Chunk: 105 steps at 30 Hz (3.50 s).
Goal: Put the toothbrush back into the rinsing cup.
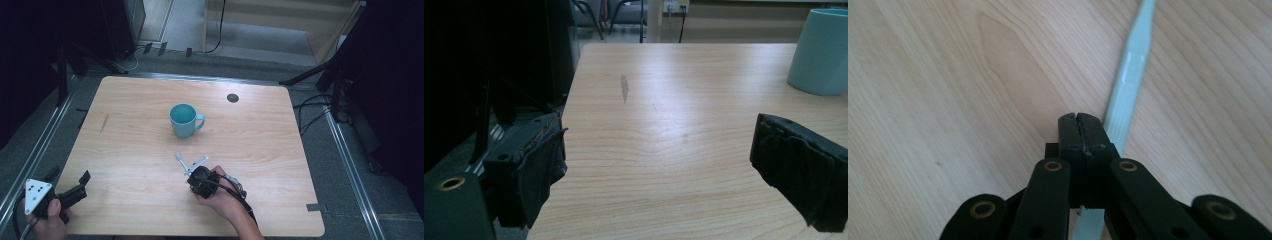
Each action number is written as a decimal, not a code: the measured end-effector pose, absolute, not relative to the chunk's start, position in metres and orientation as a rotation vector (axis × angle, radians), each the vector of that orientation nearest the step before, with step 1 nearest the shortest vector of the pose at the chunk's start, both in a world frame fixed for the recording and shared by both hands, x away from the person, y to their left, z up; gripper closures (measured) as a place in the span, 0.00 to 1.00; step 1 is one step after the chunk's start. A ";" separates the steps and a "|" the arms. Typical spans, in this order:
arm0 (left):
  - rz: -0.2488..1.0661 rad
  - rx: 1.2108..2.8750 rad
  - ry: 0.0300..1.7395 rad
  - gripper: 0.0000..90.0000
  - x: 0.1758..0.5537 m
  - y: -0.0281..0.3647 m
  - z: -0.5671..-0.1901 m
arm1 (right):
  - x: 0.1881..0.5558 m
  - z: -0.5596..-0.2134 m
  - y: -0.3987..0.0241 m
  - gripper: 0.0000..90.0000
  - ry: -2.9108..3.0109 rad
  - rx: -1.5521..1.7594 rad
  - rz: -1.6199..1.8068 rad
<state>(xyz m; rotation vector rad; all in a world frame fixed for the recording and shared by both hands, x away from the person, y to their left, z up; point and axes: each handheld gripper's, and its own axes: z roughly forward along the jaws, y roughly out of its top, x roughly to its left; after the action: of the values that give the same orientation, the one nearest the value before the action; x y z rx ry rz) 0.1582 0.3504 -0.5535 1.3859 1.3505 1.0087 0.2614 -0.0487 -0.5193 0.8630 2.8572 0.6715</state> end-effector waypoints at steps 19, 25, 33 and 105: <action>1.008 1.385 1.350 0.09 0.158 0.350 -0.554 | 0.306 -0.491 -0.060 0.81 2.852 0.727 0.406; 1.006 1.384 1.348 0.09 0.158 0.351 -0.554 | 0.319 -0.496 -0.033 0.81 2.928 0.632 0.282; 1.004 1.380 1.348 0.09 0.158 0.351 -0.554 | 0.325 -0.507 -0.014 0.87 2.965 0.588 0.145; 0.988 1.372 1.337 0.09 0.157 0.352 -0.554 | 0.397 -0.432 -0.025 0.88 1.986 1.018 1.548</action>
<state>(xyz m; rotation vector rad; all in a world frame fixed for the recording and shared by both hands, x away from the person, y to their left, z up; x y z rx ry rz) 0.1569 0.3523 -0.5536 1.3720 1.3371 0.9884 0.3973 -0.0247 -0.4317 1.0184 1.9857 1.5476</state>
